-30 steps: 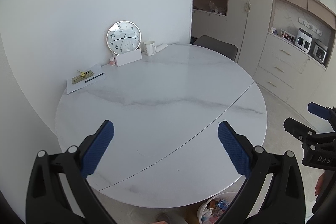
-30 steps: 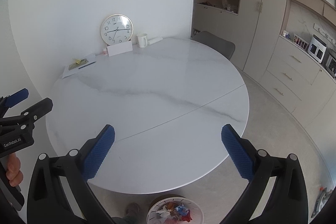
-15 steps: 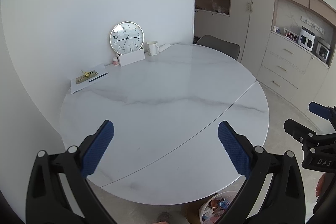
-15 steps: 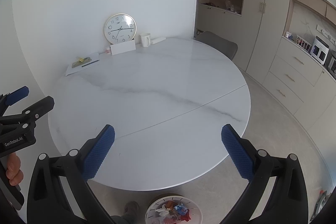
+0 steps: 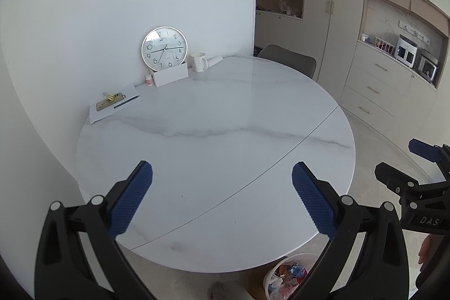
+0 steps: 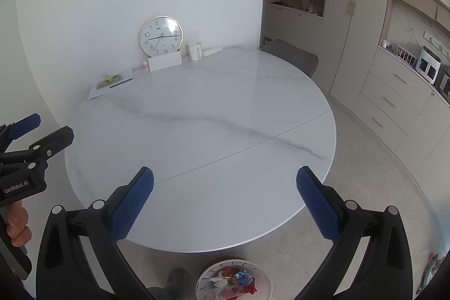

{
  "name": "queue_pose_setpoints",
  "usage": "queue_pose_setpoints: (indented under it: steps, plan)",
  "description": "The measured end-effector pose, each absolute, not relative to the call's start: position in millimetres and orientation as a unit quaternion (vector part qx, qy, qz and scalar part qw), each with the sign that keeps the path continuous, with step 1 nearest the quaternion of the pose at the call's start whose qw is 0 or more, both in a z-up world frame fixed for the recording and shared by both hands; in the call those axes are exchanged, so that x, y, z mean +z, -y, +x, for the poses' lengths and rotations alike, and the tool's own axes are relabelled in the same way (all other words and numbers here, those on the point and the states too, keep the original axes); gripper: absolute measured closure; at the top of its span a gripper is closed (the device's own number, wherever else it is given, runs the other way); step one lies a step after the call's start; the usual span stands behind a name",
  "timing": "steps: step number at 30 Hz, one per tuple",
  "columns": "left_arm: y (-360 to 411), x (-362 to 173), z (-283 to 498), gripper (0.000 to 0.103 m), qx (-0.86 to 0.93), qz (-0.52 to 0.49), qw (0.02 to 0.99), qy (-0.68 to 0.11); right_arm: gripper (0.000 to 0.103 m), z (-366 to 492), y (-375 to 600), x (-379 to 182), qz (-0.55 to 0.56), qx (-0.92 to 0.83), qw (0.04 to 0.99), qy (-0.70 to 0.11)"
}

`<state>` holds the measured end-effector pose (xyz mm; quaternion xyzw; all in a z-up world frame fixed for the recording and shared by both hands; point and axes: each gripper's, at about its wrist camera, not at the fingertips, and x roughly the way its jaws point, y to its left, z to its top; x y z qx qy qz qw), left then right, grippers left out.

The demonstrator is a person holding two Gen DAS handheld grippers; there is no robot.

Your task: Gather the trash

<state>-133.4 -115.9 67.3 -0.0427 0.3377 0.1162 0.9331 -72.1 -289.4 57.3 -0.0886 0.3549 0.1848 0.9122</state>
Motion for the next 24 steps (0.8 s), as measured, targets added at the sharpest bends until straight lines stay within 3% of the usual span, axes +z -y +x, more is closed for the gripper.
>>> queue_pose_setpoints:
  steps: [24]
  plan:
    - [122.1, 68.0, -126.8, 0.008, 0.118, -0.036, 0.936, -0.331, 0.002, -70.9, 282.3, 52.6, -0.088, 0.19, 0.909, -0.361]
